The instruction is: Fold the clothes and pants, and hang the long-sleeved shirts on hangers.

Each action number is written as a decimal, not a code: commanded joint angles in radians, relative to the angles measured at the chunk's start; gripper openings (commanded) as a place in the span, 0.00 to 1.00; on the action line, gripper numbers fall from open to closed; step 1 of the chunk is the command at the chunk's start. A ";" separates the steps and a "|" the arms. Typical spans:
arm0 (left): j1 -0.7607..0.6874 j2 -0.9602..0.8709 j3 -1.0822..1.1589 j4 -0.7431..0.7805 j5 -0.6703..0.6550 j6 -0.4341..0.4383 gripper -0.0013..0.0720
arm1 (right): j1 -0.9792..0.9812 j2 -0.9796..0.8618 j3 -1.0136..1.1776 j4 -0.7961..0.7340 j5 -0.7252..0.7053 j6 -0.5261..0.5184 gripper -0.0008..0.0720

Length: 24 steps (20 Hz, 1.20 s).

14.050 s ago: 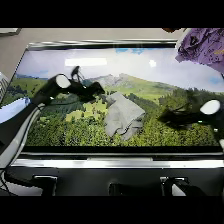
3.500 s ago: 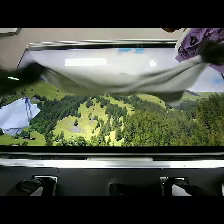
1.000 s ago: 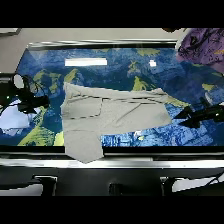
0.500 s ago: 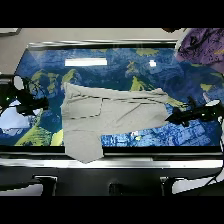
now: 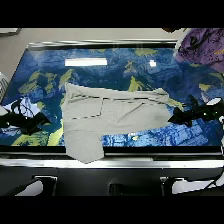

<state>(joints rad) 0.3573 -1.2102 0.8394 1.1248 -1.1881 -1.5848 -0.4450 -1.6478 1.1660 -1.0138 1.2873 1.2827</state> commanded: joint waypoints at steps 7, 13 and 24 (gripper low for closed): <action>-0.057 -0.106 -0.161 -0.315 0.074 0.219 0.85 | 0.001 0.008 0.002 0.033 0.026 0.001 0.05; -0.097 -0.159 -0.160 -0.336 0.135 0.227 0.85 | 0.001 0.050 0.002 0.034 0.041 0.001 0.05; -0.141 -0.124 0.038 -0.373 0.142 0.250 0.03 | 0.089 0.223 0.055 0.216 0.041 -0.045 0.05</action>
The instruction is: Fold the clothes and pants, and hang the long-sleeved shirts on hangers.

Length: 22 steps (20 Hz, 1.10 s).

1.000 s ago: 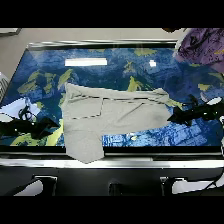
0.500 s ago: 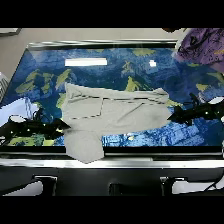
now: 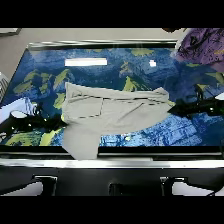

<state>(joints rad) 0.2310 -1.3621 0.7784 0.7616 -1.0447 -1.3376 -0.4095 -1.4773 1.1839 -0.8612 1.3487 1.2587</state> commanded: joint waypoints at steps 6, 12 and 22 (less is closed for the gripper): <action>-0.027 0.121 0.719 0.166 -0.057 -0.068 0.03 | 0.200 0.113 0.579 -0.121 -0.096 0.101 0.05; -0.027 0.271 1.257 0.525 -0.174 -0.213 0.03 | 0.199 0.356 0.929 -0.411 -0.090 0.197 0.05; -0.026 0.631 1.244 0.855 -0.233 -0.403 0.03 | 0.199 0.695 0.929 -0.586 -0.148 0.328 0.05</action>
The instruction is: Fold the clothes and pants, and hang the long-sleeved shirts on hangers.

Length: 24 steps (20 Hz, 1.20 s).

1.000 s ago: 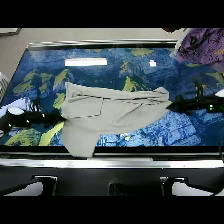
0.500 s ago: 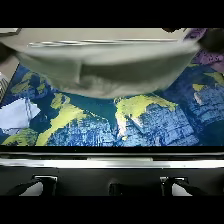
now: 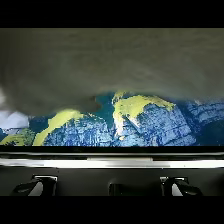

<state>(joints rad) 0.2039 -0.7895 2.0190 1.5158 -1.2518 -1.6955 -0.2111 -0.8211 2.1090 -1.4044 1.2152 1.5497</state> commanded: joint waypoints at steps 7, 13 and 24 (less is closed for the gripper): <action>0.000 -0.131 -0.204 -0.112 -0.103 0.031 0.03 | 0.001 -0.202 -0.153 0.067 0.216 0.097 0.05; -0.027 -0.612 -0.320 -0.285 -0.024 0.199 0.03 | 0.001 -0.663 -0.261 0.057 0.238 0.051 0.05; -0.095 -1.152 -0.097 -0.274 0.206 0.219 0.03 | 0.001 -1.049 -0.260 0.055 -0.043 0.063 0.05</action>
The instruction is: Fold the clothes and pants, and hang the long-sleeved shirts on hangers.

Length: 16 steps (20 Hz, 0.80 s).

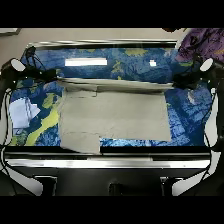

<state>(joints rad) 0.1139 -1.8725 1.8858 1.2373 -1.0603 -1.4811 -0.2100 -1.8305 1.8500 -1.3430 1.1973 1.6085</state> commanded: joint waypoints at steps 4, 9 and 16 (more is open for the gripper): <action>-0.006 -0.069 0.036 0.047 -0.209 -0.030 0.03 | 0.000 -0.040 -0.002 -0.032 0.143 0.004 0.05; -0.010 -0.083 0.034 0.099 -0.452 -0.056 0.03 | 0.010 -0.050 -0.005 -0.044 0.329 0.003 0.05; -0.048 -0.101 -0.014 0.098 -0.503 -0.101 0.03 | 0.073 -0.097 -0.014 -0.135 0.402 0.047 0.05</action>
<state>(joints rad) 0.0772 -1.9678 1.8862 1.3350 -1.5208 -1.5558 -0.1581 -1.9095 1.8374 -1.4460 1.5562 1.6329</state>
